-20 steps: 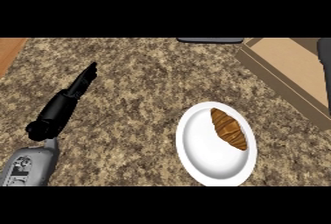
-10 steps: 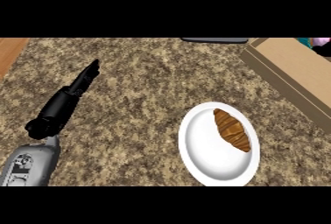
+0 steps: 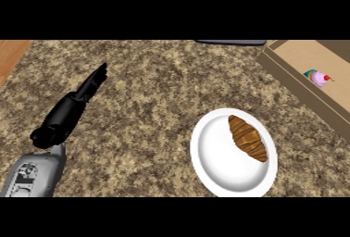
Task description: Pick the cupcake from the plate and place it in the cardboard box
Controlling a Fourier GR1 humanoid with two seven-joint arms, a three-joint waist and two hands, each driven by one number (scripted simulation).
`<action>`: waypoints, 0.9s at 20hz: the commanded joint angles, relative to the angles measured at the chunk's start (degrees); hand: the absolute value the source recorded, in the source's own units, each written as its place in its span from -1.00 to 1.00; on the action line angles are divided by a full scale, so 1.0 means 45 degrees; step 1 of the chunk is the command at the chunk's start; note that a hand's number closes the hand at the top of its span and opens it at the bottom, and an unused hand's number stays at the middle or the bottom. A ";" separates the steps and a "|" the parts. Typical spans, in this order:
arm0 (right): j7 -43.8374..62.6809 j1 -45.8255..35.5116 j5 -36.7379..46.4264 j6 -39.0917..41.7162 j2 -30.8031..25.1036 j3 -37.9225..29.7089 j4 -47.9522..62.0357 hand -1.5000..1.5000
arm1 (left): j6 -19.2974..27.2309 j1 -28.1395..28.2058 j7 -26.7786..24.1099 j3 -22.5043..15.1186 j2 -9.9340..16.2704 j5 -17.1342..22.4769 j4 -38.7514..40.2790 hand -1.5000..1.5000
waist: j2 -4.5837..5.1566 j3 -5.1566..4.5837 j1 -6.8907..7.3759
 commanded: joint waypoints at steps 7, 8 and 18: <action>-0.3508 -0.0198 -0.3214 -0.0324 -0.0294 -0.3091 0.0078 -1.00 | -0.0014 -0.0144 0.0081 0.0034 -0.0081 0.0027 0.0105 0.00 | -0.0037 0.0061 -0.0254; -0.3418 -0.0346 -0.4195 -0.0285 -0.0104 -0.4086 0.0282 -1.00 | 0.0087 0.0287 -0.0171 -0.0061 -0.0065 -0.0197 0.0136 0.00 | -0.0083 0.0072 -0.0261; -0.1360 -0.0022 -0.7776 -0.0766 -0.1046 -0.7808 0.0870 -1.00 | 0.0045 -0.0010 -0.0174 -0.0190 -0.0289 -0.0154 0.0267 0.00 | 0.0088 0.0036 0.0000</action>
